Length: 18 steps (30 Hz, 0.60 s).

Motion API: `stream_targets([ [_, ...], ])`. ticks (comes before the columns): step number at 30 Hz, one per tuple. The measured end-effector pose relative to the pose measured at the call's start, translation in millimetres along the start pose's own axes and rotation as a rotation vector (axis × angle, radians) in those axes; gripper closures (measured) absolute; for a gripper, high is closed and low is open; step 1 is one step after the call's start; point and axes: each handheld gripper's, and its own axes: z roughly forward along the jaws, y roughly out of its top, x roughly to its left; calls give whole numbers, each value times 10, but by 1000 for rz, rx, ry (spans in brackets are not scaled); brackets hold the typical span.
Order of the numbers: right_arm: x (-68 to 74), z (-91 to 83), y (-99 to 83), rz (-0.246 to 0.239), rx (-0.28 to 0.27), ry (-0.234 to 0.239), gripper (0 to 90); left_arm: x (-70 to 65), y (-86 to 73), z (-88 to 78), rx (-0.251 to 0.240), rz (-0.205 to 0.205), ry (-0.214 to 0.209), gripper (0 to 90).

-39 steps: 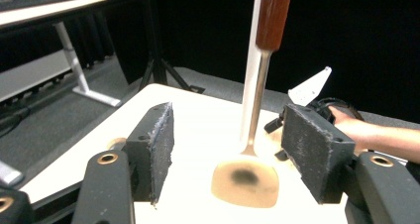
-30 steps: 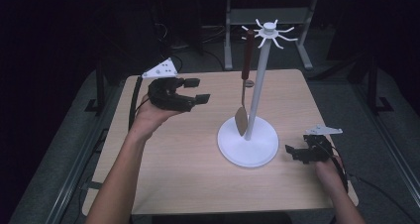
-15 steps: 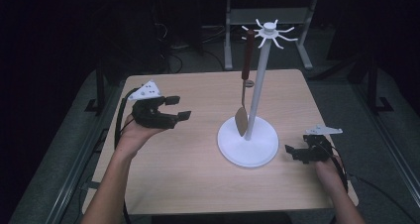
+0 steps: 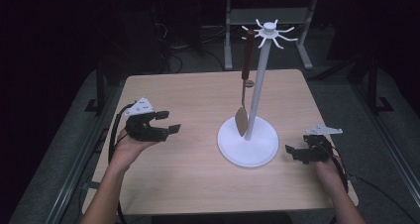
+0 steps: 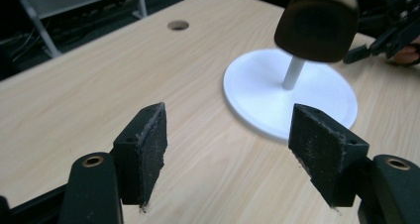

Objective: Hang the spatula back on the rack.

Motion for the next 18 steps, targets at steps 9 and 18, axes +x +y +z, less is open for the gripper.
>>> stream_targets([
  [9, 1, -2, -1, 0, -1, 0, 144, 26, -266, -27, 42, -33, 39, 286],
  [18, 6, 0, -1, -1, 2, 2, 143, 62, -565, -101, 72, -64, 94, 266],
])
